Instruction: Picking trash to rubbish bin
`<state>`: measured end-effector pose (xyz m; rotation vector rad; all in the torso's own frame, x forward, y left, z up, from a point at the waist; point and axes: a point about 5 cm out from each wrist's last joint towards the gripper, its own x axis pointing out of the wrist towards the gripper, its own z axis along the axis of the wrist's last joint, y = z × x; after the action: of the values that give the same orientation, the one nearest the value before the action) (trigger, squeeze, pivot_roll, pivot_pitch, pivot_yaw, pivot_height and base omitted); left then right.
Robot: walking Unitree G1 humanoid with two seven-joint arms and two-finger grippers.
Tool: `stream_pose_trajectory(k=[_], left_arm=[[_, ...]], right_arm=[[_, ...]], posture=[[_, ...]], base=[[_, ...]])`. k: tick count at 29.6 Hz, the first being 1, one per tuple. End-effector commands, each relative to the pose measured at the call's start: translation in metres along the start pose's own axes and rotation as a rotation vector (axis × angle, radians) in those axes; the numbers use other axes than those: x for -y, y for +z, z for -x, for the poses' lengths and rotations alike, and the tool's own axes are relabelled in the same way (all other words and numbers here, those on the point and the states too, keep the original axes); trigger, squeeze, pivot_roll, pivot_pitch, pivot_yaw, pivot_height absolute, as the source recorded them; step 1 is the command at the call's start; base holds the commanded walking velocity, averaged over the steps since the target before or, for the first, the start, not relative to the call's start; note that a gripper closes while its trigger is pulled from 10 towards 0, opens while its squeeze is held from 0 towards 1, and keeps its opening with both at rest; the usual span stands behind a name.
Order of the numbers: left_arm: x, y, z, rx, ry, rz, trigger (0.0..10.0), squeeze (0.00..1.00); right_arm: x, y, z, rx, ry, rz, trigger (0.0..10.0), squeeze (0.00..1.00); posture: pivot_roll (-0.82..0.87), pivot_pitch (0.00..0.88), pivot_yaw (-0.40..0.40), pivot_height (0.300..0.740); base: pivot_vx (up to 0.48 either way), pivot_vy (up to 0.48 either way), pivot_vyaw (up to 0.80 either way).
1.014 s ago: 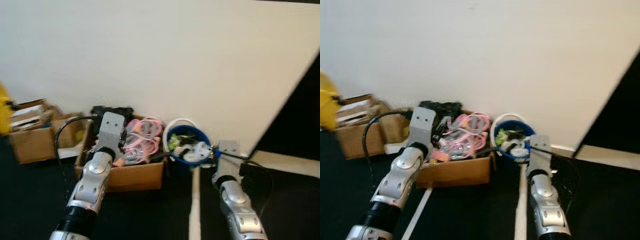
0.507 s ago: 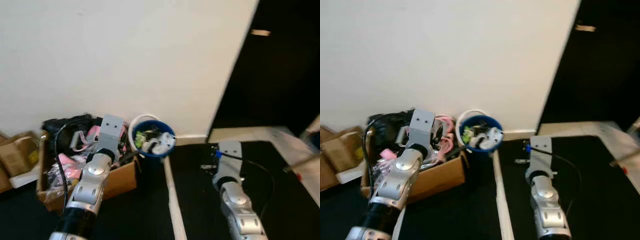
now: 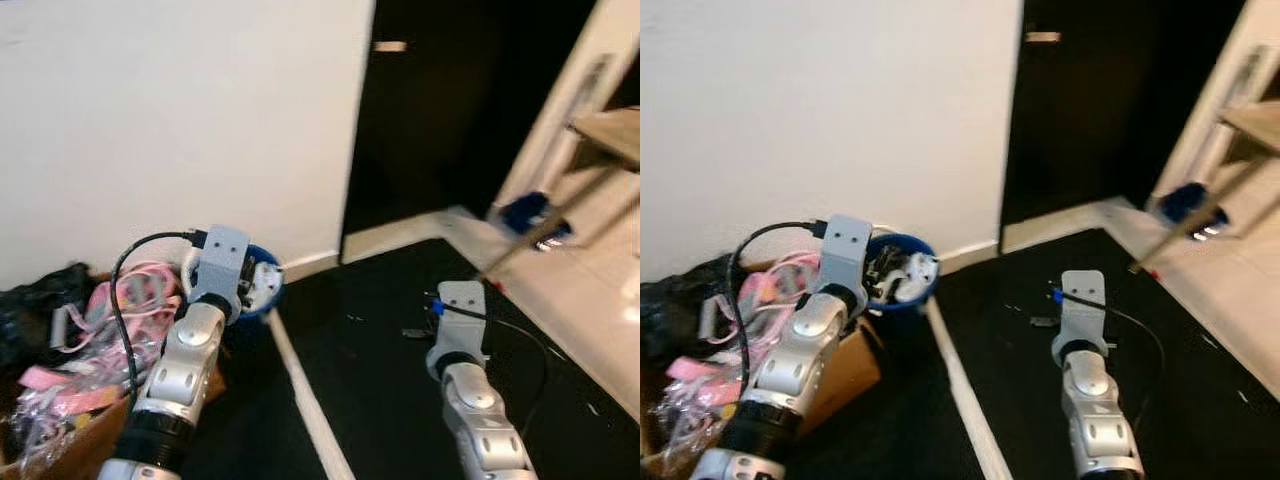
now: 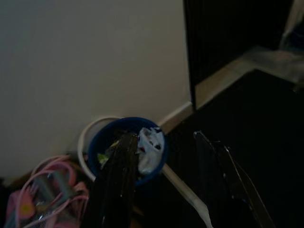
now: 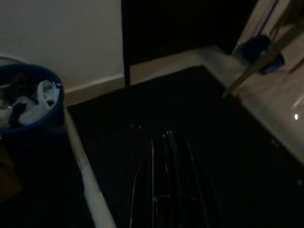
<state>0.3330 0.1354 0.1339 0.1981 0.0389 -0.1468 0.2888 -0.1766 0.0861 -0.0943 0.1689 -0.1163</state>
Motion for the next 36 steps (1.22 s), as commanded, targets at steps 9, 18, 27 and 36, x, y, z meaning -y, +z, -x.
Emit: stream_pose_trajectory(k=[9,18,27,36], left_arm=[[0.0022,-0.0067,0.0004,-0.028,-0.008,-0.008,10.0,0.0],[0.0033,-0.0073,0.0006,-0.028,-0.011,-0.006,10.0,0.0],[0.0047,-0.0079,0.0006,-0.032,-0.022,0.0,10.0,0.0],[0.0049,-0.0084,0.0007,-0.035,-0.028,-0.003,10.0,0.0]], right_arm=[[0.0039,-0.0024,0.0022,-0.018,-0.014,0.006,10.0,0.0],[0.0039,-0.0025,0.0028,-0.021,-0.015,0.006,10.0,0.0],[0.0037,-0.0025,0.0034,-0.023,-0.016,0.004,10.0,0.0],[0.0027,-0.003,0.0037,-0.024,-0.015,0.002,10.0,0.0]], posture=[[-0.05,0.092,0.067,0.74],[-0.05,0.096,0.067,0.74],[-0.05,0.096,0.069,0.74],[-0.05,0.094,0.07,0.74]], base=[[0.0,0.0,-0.8],[0.0,0.0,-0.8],[0.0,0.0,-0.8],[0.0,0.0,-0.8]])
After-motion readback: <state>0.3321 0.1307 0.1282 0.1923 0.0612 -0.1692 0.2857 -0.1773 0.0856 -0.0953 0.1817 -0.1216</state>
